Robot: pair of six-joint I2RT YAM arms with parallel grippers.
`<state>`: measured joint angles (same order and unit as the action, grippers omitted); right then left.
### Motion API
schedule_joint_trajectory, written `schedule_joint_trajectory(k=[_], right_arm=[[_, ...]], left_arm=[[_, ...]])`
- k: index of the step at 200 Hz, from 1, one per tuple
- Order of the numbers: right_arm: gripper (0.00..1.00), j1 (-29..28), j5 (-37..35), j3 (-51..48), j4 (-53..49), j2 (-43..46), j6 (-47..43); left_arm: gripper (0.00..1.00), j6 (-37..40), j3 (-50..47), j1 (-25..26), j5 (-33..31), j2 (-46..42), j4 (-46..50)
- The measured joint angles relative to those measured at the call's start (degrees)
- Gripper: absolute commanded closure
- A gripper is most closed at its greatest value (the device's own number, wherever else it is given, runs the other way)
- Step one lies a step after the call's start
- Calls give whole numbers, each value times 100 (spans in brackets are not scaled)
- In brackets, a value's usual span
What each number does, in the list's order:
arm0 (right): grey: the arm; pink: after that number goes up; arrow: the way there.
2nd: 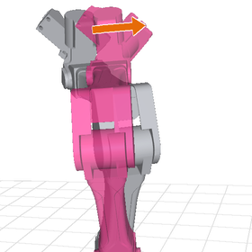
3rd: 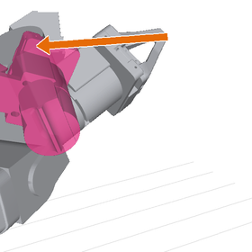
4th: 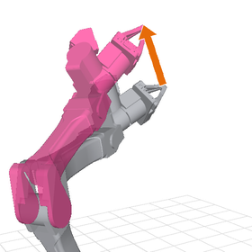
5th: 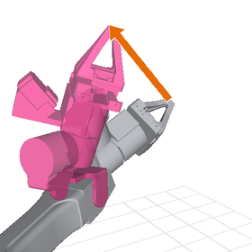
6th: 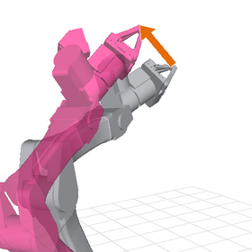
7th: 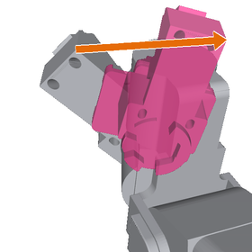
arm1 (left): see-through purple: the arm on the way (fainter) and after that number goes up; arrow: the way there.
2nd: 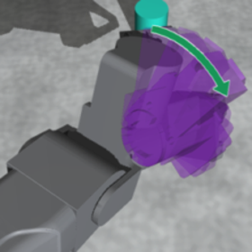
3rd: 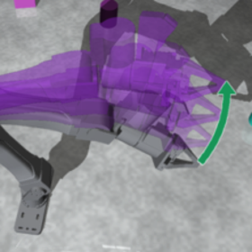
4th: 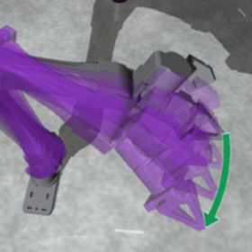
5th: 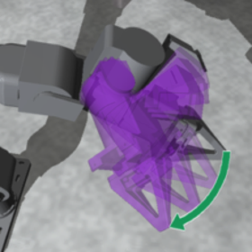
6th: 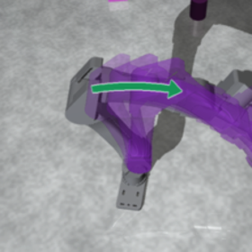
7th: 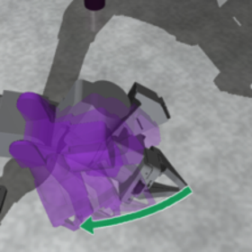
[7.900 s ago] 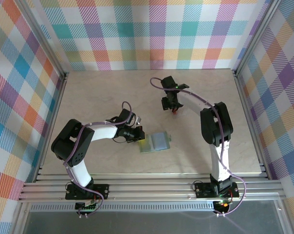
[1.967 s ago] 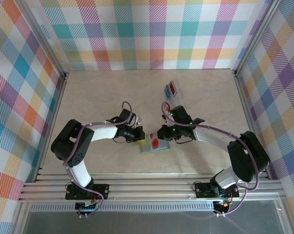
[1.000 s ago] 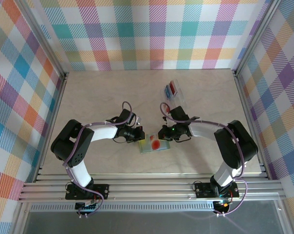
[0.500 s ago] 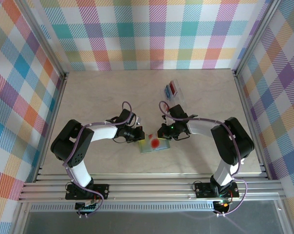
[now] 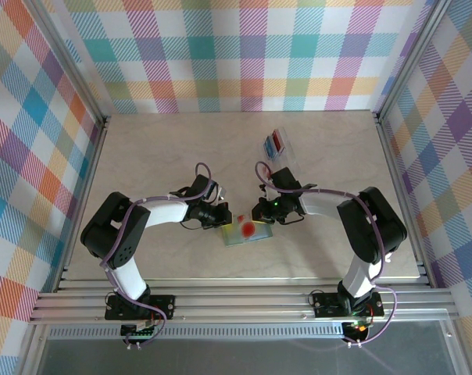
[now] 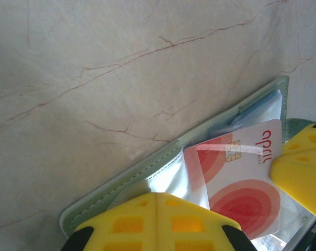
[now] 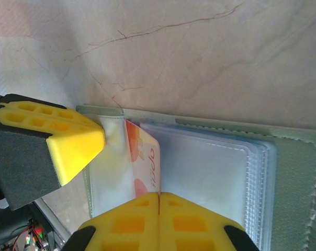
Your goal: Put the credit cards into the card holder
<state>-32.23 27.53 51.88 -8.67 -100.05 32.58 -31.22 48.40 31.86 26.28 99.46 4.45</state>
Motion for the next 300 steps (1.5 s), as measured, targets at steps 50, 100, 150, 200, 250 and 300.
schedule_joint_trajectory(k=[50,100,150,200,250,300], right_arm=[[100,-195,-52,33,81,-72,0],[100,-199,-138,33,79,-76,0],[100,-199,-153,37,70,-79,-2],[100,-199,-153,44,68,-79,-2],[100,-199,-146,118,70,-166,0],[100,-199,-101,125,85,-225,0]], left_arm=[[95,-92,-304,13,249,-275,-186],[98,-87,-466,94,107,-1202,-238],[100,-39,-426,103,-605,-1316,385],[100,-11,-380,103,-892,-1067,739],[100,133,-155,103,-1246,-885,1121],[100,243,22,107,-1340,-529,1266]])
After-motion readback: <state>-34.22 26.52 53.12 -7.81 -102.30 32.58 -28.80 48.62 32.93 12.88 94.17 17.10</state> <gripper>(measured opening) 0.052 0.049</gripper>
